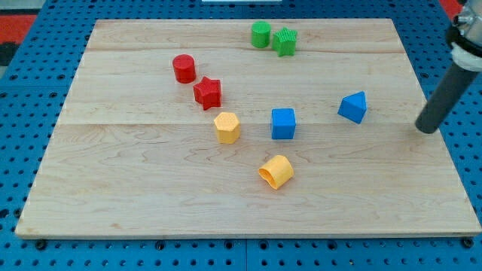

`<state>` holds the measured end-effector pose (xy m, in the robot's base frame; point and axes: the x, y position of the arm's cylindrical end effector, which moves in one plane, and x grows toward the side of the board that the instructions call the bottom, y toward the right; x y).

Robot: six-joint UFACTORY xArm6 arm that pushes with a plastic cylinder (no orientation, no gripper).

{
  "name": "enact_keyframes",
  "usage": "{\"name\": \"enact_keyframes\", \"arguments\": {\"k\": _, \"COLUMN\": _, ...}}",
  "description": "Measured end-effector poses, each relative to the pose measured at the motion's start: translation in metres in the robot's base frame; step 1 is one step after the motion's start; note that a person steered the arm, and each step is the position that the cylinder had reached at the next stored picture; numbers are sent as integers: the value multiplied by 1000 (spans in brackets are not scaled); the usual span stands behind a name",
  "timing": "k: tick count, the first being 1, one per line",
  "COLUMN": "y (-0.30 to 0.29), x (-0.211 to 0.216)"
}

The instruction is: Move blue cube towards the center

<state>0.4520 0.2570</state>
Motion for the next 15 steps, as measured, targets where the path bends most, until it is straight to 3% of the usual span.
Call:
{"name": "enact_keyframes", "arguments": {"k": 1, "y": -54, "x": -38}}
{"name": "enact_keyframes", "arguments": {"k": 3, "y": -85, "x": -114}}
{"name": "enact_keyframes", "arguments": {"k": 4, "y": -99, "x": -117}}
{"name": "enact_keyframes", "arguments": {"k": 5, "y": -170, "x": -122}}
{"name": "enact_keyframes", "arguments": {"k": 6, "y": -193, "x": -84}}
{"name": "enact_keyframes", "arguments": {"k": 9, "y": -228, "x": -34}}
{"name": "enact_keyframes", "arguments": {"k": 11, "y": -141, "x": 9}}
{"name": "enact_keyframes", "arguments": {"k": 12, "y": -133, "x": -27}}
{"name": "enact_keyframes", "arguments": {"k": 13, "y": -28, "x": 6}}
{"name": "enact_keyframes", "arguments": {"k": 14, "y": -35, "x": 48}}
{"name": "enact_keyframes", "arguments": {"k": 15, "y": -81, "x": 54}}
